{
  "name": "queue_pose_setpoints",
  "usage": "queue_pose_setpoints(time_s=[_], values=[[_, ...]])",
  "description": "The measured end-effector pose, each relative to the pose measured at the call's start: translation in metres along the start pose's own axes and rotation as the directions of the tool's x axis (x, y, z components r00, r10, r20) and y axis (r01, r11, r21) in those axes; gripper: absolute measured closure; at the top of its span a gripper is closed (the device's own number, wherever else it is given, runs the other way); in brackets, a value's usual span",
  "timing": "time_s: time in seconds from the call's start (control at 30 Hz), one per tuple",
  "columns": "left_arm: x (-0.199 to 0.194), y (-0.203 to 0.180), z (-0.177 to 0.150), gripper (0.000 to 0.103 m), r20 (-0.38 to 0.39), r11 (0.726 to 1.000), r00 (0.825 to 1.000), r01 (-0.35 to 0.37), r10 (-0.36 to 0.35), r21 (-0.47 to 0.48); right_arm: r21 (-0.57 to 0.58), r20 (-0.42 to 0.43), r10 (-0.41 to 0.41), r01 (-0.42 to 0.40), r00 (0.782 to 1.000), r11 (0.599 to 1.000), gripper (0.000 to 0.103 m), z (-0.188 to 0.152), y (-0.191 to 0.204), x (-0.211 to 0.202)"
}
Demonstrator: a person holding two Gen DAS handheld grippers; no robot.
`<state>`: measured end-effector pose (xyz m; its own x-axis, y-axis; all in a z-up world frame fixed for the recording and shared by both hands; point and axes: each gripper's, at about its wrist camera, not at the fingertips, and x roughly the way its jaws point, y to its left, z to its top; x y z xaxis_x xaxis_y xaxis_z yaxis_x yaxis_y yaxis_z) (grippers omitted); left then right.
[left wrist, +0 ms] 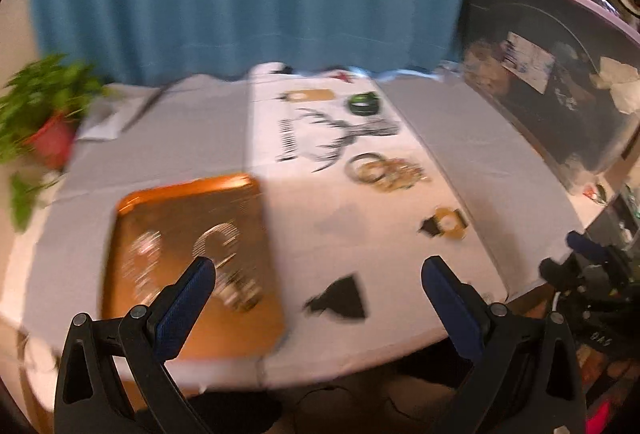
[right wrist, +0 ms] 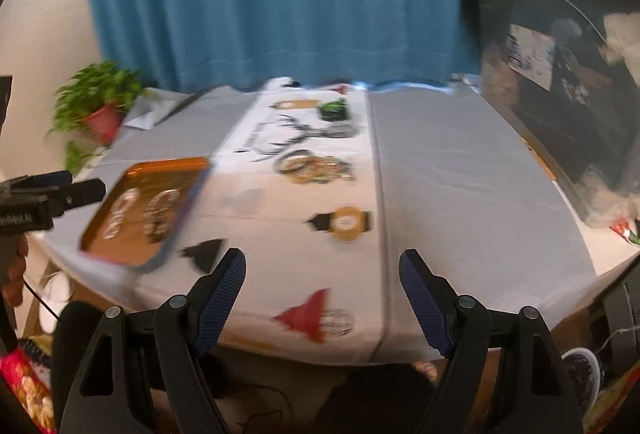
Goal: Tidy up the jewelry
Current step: 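Grasp the green watch with the right tool while the left tool grasps the silver wire bangle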
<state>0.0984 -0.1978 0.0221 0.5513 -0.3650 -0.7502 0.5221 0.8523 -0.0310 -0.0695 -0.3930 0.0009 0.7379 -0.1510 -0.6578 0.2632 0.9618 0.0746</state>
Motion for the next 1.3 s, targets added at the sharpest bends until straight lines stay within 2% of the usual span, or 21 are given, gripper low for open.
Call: queue_pose_setpoints(time_s=[0.17, 0.27, 0.33, 0.47, 0.6, 0.67, 0.73, 0.83, 0.9, 1.0, 1.1, 1.27, 1.3], values=[[0.081, -0.031, 0.046, 0.001, -0.08, 0.994, 0.995, 0.069, -0.062, 0.089, -0.003, -0.028, -0.037, 0.037, 0.999, 0.999, 0.024, 0.018, -0.034, 0.055], [0.132, -0.048, 0.066, 0.001, -0.159, 0.982, 0.98, 0.143, -0.122, 0.125, -0.02, -0.068, -0.068, 0.067, 0.995, 0.998, 0.024, 0.031, -0.049, 0.096], [0.161, -0.055, 0.074, 0.001, -0.2, 0.977, 0.971, 0.161, -0.132, 0.14, -0.012, -0.094, -0.084, 0.084, 0.992, 0.996, 0.024, 0.036, -0.058, 0.118], [0.215, -0.056, 0.089, 0.001, -0.279, 0.979, 0.95, 0.176, -0.142, 0.099, 0.001, -0.104, -0.082, 0.083, 0.991, 0.997, 0.024, 0.048, -0.07, 0.145], [0.252, -0.047, 0.094, 0.001, -0.335, 0.982, 0.926, 0.19, -0.177, 0.005, 0.003, -0.109, -0.083, 0.084, 0.991, 0.996, 0.024, 0.056, -0.078, 0.168], [0.264, -0.041, 0.095, 0.001, -0.354, 0.98, 0.914, 0.196, -0.199, -0.043, 0.002, -0.112, -0.085, 0.086, 0.99, 0.996, 0.024, 0.057, -0.079, 0.175], [0.263, -0.038, 0.098, 0.001, -0.329, 0.978, 0.922, 0.199, -0.207, -0.057, -0.001, -0.118, -0.084, 0.084, 0.989, 0.996, 0.024, 0.058, -0.078, 0.182], [0.267, -0.035, 0.102, 0.001, -0.336, 0.977, 0.918, 0.202, -0.212, -0.066, -0.01, -0.126, -0.066, 0.065, 0.99, 0.998, 0.024, 0.069, -0.08, 0.196], [0.267, -0.033, 0.101, 0.001, -0.339, 0.985, 0.925, 0.17, -0.174, -0.043, -0.031, -0.11, -0.055, 0.052, 0.992, 0.998, 0.024, 0.087, -0.082, 0.208], [0.268, -0.029, 0.1, 0.001, -0.336, 0.99, 0.932, 0.14, -0.136, -0.013, -0.085, -0.096, -0.045, 0.036, 0.994, 0.996, 0.023, 0.127, -0.083, 0.244], [0.269, -0.028, 0.1, 0.001, -0.349, 0.99, 0.928, 0.143, -0.129, 0.014, -0.138, -0.13, 0.02, -0.038, 0.991, 0.99, 0.021, 0.157, -0.074, 0.289], [0.272, -0.024, 0.102, 0.001, -0.373, 0.987, 0.919, 0.157, -0.131, 0.04, -0.26, -0.228, 0.092, -0.152, 0.969, 0.954, 0.021, 0.177, -0.032, 0.368], [0.273, -0.023, 0.103, 0.001, -0.375, 0.986, 0.918, 0.158, -0.13, 0.045, -0.268, -0.214, 0.104, -0.161, 0.971, 0.95, 0.017, 0.181, -0.025, 0.377]])
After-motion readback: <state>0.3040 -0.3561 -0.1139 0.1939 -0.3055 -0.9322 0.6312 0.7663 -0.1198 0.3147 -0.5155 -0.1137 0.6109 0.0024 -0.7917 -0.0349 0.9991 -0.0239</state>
